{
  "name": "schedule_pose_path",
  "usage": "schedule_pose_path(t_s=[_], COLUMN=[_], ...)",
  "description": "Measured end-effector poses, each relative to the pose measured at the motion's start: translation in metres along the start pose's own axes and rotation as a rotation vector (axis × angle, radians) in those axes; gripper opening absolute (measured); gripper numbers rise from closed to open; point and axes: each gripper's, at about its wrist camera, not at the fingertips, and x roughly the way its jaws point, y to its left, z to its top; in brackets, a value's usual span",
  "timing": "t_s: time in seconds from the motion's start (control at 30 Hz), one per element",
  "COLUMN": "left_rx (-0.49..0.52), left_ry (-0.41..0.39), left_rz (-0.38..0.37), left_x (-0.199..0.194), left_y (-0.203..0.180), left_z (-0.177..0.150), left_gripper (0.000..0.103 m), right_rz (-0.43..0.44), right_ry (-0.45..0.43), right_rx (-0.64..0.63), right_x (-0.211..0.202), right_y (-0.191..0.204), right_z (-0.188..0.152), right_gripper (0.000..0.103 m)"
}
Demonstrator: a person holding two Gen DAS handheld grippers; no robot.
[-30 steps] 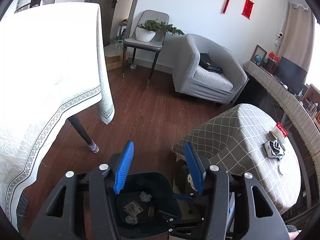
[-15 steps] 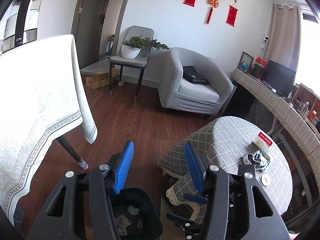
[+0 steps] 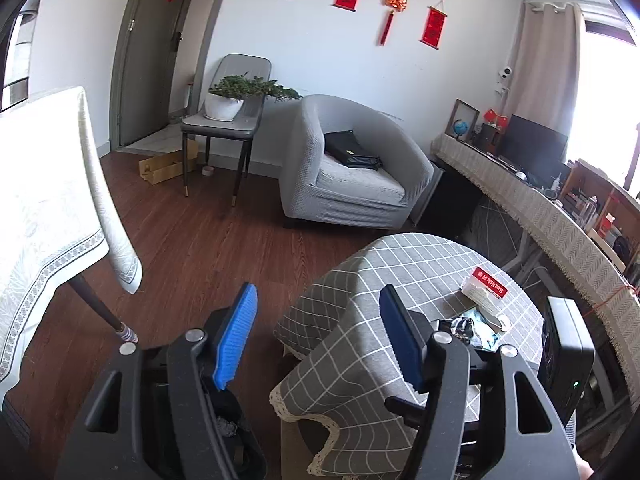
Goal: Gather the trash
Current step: 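Move both grippers back from the bin to the table, then close the left gripper on the black snack bag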
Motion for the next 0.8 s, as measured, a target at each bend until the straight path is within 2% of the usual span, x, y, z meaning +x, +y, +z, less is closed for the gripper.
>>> schedule_pose_path(t_s=[0.17, 0.3, 0.47, 0.67, 0.8], left_rx=[0.013, 0.060, 0.086, 0.047, 0.035], left_ry=[0.041, 0.072, 0.125, 0.196, 0.211], left_rz=[-0.069, -0.073, -0.099, -0.133, -0.128], left_x=[0.025, 0.046, 0.071, 0.103, 0.118], left_y=[-0.041, -0.074, -0.106, -0.127, -0.136], left_z=[-0.009, -0.019, -0.034, -0.049, -0.055], left_gripper=[0.070, 0.079, 0.084, 0.086, 0.089], right_rz=[-0.066, -0.118, -0.165, -0.185, -0.192], right_ry=[-0.031, -0.052, -0.076, -0.087, -0.082], right_rx=[0.056, 0.109, 0.165, 0.224, 0.261], right_x=[-0.032, -0.057, -0.085, -0.108, -0.118], right_y=[-0.043, -0.081, -0.121, -0.158, -0.179], right_z=[-0.013, -0.026, -0.039, -0.058, -0.073], right_gripper=[0.063, 0.066, 0.072, 0.081, 0.082])
